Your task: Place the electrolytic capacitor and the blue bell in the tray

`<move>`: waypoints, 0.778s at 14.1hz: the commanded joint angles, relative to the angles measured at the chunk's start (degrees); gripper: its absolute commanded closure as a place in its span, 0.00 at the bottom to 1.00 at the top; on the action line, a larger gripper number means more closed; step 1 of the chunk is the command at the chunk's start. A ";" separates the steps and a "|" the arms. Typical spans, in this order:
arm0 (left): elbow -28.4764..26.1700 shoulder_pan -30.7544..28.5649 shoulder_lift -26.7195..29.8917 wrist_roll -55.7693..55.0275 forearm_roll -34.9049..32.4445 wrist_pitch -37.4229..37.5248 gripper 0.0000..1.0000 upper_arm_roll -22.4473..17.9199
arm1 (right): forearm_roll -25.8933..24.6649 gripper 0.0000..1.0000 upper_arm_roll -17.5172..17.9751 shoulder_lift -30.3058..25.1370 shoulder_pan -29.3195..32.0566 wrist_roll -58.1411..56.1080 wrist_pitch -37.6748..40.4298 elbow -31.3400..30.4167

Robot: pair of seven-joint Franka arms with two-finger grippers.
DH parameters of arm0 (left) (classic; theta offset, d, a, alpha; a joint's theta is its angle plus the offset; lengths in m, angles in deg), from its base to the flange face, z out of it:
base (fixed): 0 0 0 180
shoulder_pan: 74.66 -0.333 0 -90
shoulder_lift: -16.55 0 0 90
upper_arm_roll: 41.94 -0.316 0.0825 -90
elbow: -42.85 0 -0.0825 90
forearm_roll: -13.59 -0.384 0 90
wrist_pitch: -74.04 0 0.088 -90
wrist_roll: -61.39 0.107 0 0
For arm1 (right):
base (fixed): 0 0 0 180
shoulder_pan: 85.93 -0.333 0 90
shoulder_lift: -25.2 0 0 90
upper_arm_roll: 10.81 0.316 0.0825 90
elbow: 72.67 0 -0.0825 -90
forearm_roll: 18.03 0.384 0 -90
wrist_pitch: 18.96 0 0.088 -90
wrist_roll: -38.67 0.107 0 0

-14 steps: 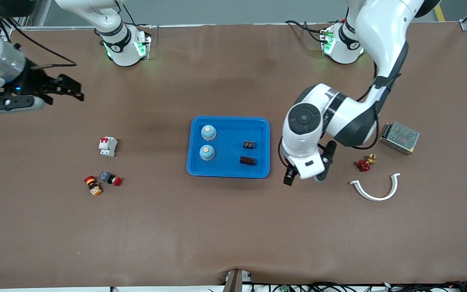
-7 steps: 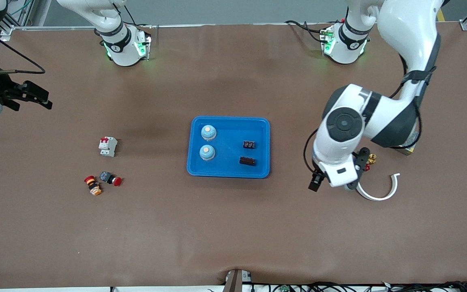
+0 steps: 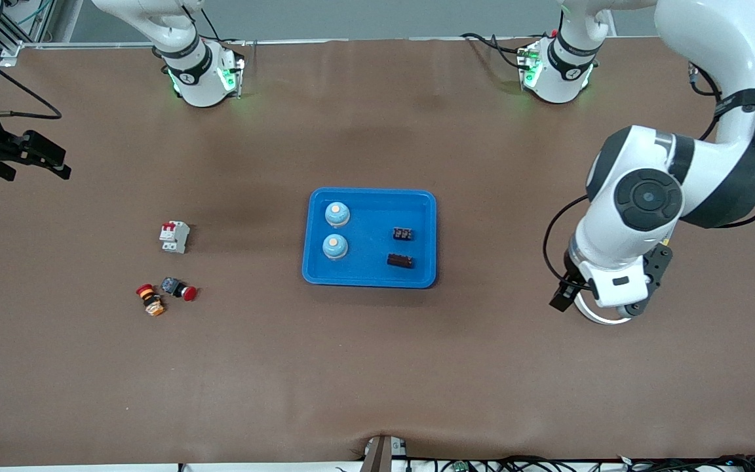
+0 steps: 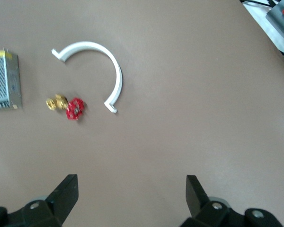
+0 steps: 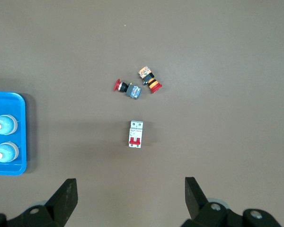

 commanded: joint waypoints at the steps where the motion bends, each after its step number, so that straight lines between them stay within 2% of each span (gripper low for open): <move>1: -1.16 -2.42 2.66 6.03 1.30 1.75 0.00 0.13 | -0.30 0.00 1.10 0.89 1.72 0.20 0.86 3.51; 3: -1.16 -3.56 3.98 10.59 1.64 3.49 0.00 0.22 | -0.39 0.00 1.19 0.89 1.55 0.29 0.95 4.83; 6: -1.25 -5.94 7.40 26.37 6.28 5.78 0.00 -1.09 | -0.48 0.00 1.10 0.98 1.72 0.20 0.86 7.21; 8: -1.25 -4.11 10.38 35.97 11.20 8.24 0.00 -7.66 | -0.48 0.00 1.10 0.98 2.07 0.29 0.95 7.12; 11: -1.43 -0.24 14.95 46.18 13.24 13.95 0.00 -15.23 | -0.21 0.00 1.10 1.07 2.07 0.38 0.95 7.04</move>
